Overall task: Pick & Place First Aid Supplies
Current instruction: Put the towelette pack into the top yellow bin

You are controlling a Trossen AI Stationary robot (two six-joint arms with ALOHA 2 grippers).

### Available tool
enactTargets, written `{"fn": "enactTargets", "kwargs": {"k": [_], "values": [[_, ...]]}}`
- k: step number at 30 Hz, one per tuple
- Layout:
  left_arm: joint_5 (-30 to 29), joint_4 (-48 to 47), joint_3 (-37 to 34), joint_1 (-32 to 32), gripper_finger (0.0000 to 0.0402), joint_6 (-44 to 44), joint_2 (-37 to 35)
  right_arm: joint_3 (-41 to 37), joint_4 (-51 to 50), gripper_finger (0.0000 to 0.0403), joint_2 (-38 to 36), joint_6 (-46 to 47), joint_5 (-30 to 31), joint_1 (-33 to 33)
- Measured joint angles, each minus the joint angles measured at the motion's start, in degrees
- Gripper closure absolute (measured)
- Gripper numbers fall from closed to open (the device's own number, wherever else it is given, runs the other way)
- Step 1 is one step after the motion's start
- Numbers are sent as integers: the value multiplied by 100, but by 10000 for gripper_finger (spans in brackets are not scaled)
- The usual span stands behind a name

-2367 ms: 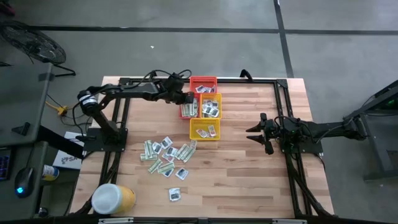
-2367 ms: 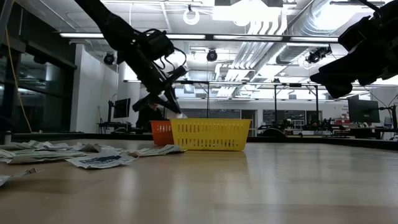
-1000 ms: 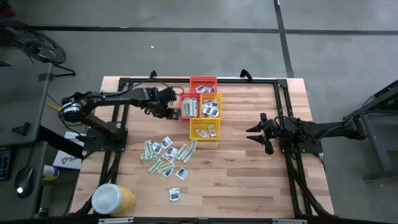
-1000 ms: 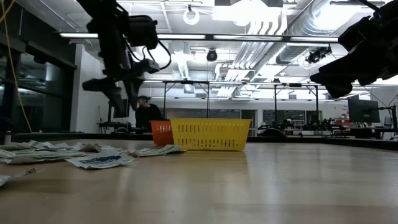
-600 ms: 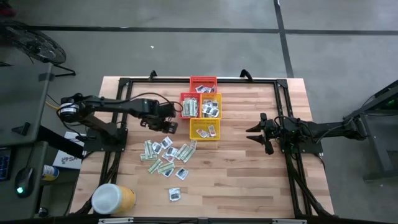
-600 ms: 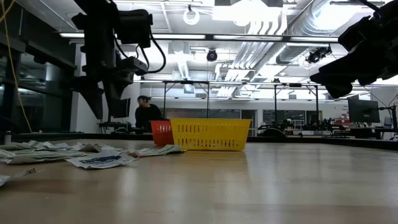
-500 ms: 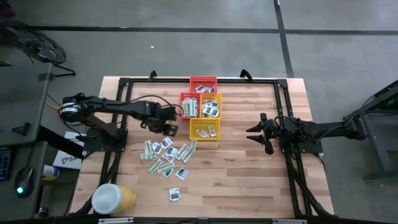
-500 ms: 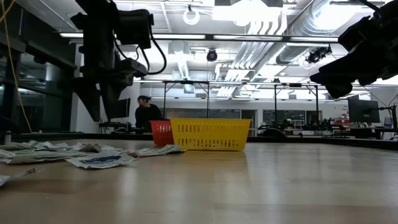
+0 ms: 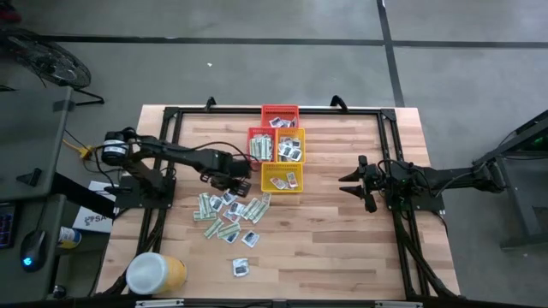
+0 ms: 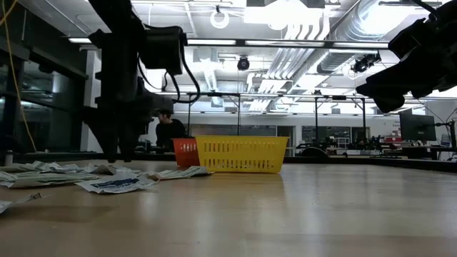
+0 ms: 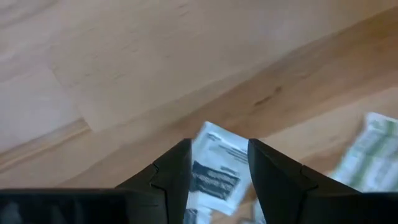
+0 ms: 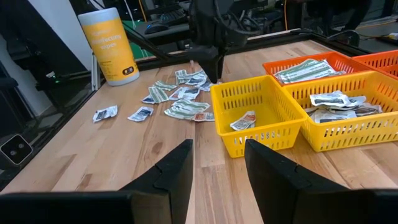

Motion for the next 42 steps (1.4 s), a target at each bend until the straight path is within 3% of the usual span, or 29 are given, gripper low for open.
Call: {"fn": "enactTargets", "kwargs": {"k": [11,26,42], "values": [[-141,34,31,-49,257,713,638,1,-1,263,0,0,2,0],[-172,-368,172,-34,396,861,881,1,-2,263,0,1,2,0],[-349,-867,1107,661,401,1360,-89,0,-1,263,0,0,0,0]]}}
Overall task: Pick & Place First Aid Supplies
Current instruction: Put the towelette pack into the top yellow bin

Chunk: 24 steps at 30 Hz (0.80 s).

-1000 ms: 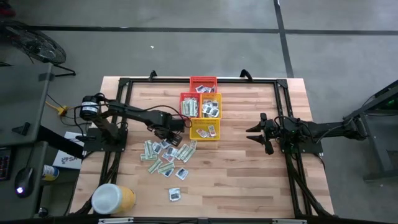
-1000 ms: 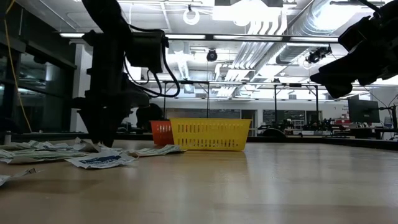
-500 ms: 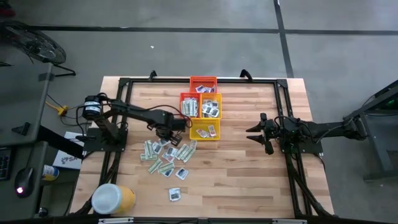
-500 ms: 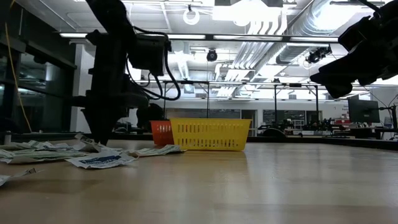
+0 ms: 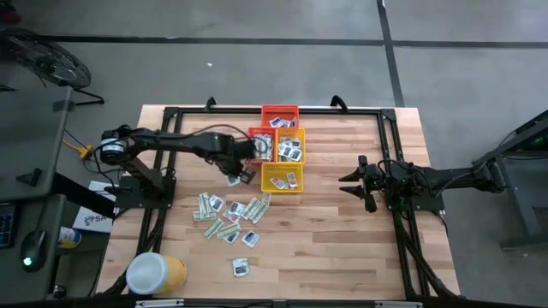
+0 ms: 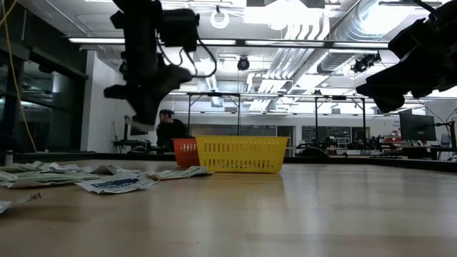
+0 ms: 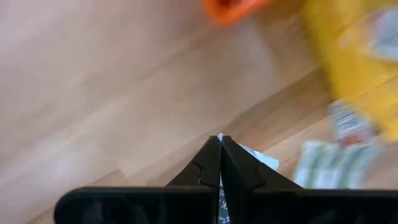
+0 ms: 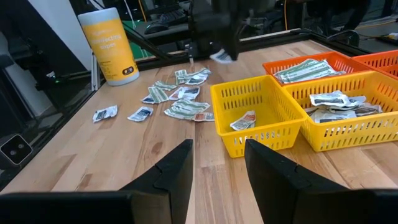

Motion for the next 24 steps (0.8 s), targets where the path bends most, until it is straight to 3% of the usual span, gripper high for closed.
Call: {"fn": "enactTargets", "kwargs": {"k": [8,15,24], "values": [[-345,221,735,416,401,288,-73,0,-1,263,0,2,0,0],[-344,1750,781,652,401,35,17,-1,0,263,0,0,0,0],[-240,3664,779,906,401,-433,740,0,1,263,0,0,1,0]]}}
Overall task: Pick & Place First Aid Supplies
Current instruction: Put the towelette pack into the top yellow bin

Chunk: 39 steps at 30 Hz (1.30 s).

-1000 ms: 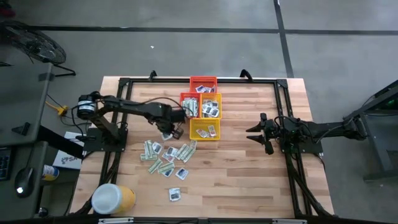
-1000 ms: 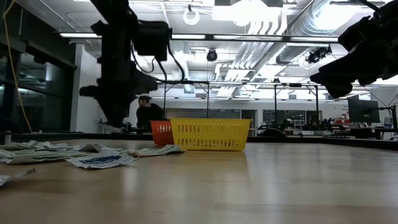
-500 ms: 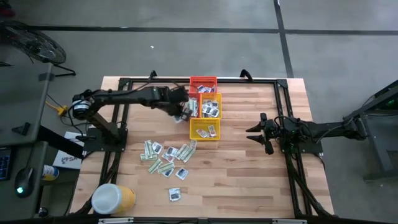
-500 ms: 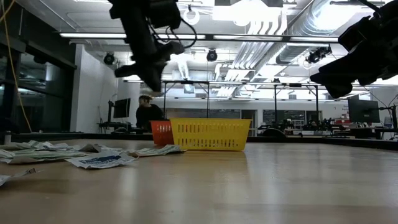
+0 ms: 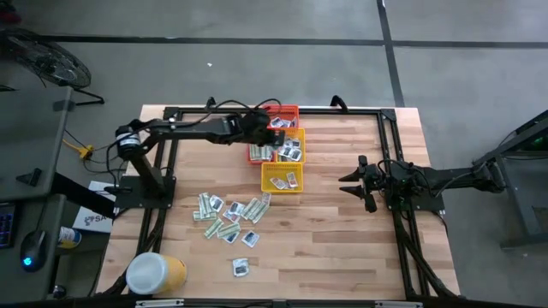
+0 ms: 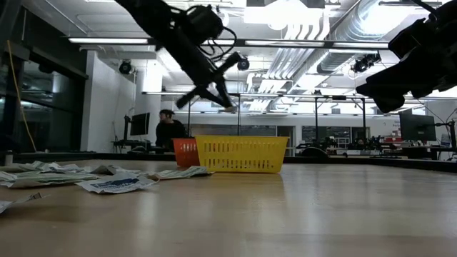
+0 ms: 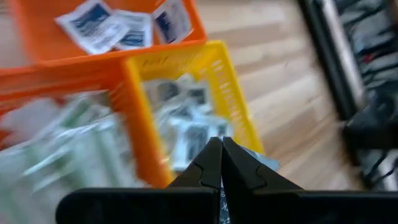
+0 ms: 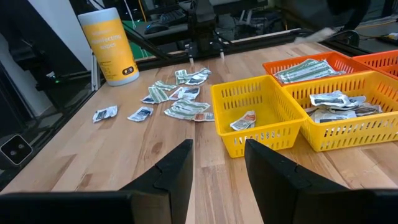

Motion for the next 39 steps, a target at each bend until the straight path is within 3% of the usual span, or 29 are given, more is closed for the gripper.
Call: {"fn": "enactTargets", "kwargs": {"k": [7,14,24,39], "values": [[-67,1105,2,57,401,-959,645,0,0,263,0,2,0,0],[-429,1334,2,8,401,-1832,1011,-2,0,263,0,0,0,0],[-691,1327,2,-28,394,-2002,1027,0,0,263,0,2,0,0],[-250,1083,232,99,248,-1912,1027,0,-2,263,0,0,-2,0]]}}
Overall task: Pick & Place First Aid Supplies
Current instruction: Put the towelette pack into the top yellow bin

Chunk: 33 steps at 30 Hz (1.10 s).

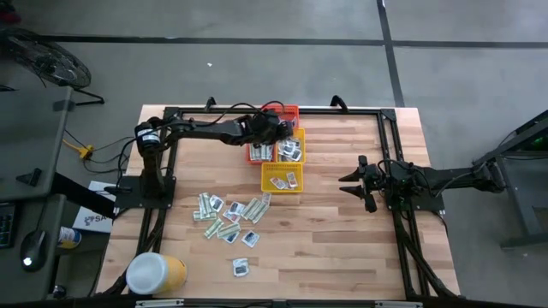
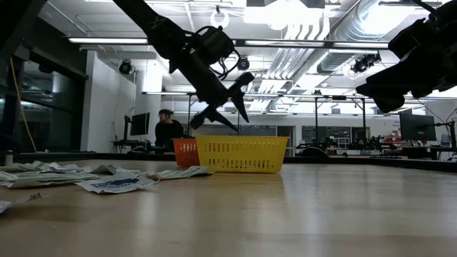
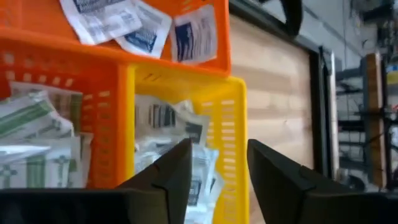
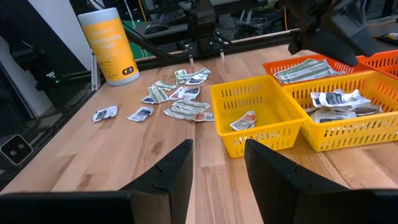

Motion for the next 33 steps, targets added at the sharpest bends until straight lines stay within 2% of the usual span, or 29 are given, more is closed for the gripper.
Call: {"fn": "enactTargets", "kwargs": {"k": [6,14,23,26,33], "values": [[217,-623,11,65,241,616,-363,-1,2,263,0,1,2,0],[-404,-2272,9,46,241,1282,-1152,0,2,263,0,0,0,0],[-857,-3730,2,-197,241,1329,-1701,0,0,263,0,0,2,0],[-698,-4103,4,-246,241,1324,-1812,0,2,263,2,1,2,0],[228,-5221,-149,-354,241,1151,-2083,0,2,263,2,0,2,0]]}}
